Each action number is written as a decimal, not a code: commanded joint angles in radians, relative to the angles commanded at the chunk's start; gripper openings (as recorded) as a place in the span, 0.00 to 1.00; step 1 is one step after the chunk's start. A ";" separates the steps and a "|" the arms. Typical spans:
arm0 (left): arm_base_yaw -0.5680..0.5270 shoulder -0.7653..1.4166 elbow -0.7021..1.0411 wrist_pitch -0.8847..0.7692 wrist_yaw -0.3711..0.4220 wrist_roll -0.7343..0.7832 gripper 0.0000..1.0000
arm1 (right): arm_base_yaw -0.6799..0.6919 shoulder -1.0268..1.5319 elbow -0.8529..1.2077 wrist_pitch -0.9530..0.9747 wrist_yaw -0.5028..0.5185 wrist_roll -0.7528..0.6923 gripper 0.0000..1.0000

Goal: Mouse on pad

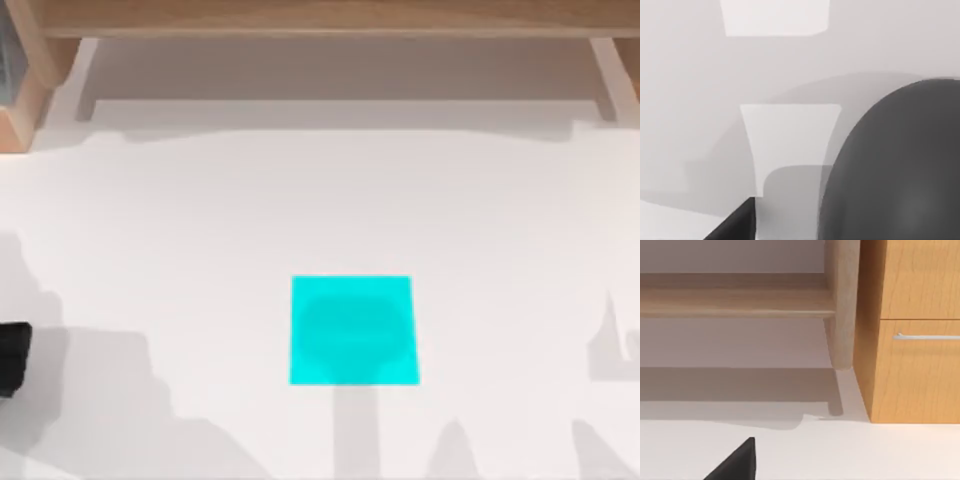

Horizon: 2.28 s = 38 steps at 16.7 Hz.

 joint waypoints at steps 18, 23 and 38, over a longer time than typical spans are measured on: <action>0.000 0.000 0.000 0.000 0.000 0.000 0.00 | 0.000 0.000 0.000 0.000 0.000 0.000 1.00; 0.000 -0.072 0.044 -0.077 0.003 0.001 0.00 | 0.000 0.000 0.000 0.000 0.000 0.000 1.00; -0.003 -0.234 0.296 -0.496 0.002 -0.003 0.00 | 0.000 0.000 0.000 0.000 0.000 0.000 1.00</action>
